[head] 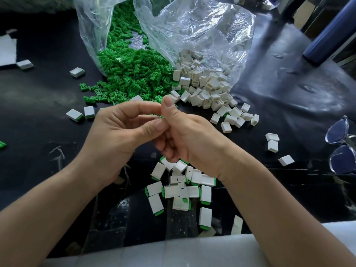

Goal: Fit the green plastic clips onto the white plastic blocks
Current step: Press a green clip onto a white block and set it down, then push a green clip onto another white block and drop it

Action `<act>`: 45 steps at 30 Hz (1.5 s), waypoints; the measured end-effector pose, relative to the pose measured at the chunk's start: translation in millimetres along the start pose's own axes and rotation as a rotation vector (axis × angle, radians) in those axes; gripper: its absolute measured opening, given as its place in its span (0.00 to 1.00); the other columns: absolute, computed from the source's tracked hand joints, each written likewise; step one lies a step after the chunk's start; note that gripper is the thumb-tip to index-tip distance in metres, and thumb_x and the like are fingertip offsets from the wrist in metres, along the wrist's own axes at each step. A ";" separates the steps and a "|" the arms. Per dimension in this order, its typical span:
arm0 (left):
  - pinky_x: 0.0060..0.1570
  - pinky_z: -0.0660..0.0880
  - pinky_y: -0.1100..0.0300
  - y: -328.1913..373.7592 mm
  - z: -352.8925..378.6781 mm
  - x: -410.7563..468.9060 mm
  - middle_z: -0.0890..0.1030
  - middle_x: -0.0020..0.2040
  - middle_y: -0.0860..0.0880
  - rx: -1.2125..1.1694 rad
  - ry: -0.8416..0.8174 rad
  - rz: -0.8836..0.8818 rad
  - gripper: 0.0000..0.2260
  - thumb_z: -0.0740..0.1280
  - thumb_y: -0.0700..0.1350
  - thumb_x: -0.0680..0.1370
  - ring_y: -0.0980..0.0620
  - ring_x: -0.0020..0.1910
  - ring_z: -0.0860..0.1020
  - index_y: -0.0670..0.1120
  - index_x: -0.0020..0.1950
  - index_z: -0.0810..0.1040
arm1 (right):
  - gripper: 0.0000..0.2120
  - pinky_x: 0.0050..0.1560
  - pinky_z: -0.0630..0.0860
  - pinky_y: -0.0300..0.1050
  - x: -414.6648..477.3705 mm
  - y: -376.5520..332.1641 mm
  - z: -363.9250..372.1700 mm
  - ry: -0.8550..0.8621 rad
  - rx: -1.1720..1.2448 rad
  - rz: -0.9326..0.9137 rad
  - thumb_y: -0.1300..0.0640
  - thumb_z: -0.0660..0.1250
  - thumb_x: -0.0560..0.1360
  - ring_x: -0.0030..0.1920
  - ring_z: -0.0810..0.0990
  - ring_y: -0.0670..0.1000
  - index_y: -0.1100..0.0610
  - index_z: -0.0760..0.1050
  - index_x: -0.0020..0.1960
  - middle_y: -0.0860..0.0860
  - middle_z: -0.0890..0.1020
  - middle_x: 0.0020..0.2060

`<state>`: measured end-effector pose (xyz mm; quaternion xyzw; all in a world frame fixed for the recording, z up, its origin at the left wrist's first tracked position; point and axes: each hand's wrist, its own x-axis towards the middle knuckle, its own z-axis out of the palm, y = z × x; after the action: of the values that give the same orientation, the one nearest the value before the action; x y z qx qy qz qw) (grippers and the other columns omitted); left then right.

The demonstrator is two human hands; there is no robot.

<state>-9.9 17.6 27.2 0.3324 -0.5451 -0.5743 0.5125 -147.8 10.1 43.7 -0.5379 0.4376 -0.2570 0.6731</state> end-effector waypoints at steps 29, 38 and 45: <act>0.35 0.78 0.57 2.4 -4.3 -0.6 0.81 0.33 0.41 -0.043 -0.009 -0.072 0.10 0.69 0.43 0.66 0.44 0.31 0.80 0.42 0.43 0.84 | 0.21 0.27 0.62 0.36 -3.4 -3.4 0.4 0.056 -0.077 -0.012 0.44 0.51 0.79 0.27 0.66 0.44 0.55 0.69 0.35 0.47 0.70 0.27; 0.36 0.78 0.62 1.0 -4.3 0.8 0.83 0.35 0.42 -0.033 0.012 -0.099 0.11 0.64 0.38 0.69 0.47 0.33 0.82 0.45 0.40 0.85 | 0.18 0.29 0.64 0.29 -5.2 -3.8 3.0 0.111 -0.225 -0.081 0.49 0.50 0.80 0.27 0.66 0.40 0.53 0.71 0.38 0.47 0.69 0.30; 0.38 0.78 0.64 1.5 -0.6 -0.8 0.85 0.38 0.46 -0.050 0.049 -0.070 0.11 0.64 0.37 0.69 0.50 0.37 0.83 0.48 0.40 0.86 | 0.20 0.34 0.64 0.31 -0.3 0.2 7.0 0.187 -0.332 -0.122 0.50 0.50 0.81 0.31 0.71 0.35 0.57 0.74 0.62 0.36 0.71 0.26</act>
<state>-8.8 18.4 28.4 0.3523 -0.5061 -0.5970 0.5132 -141.8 13.8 43.9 -0.6408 0.5012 -0.2703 0.5149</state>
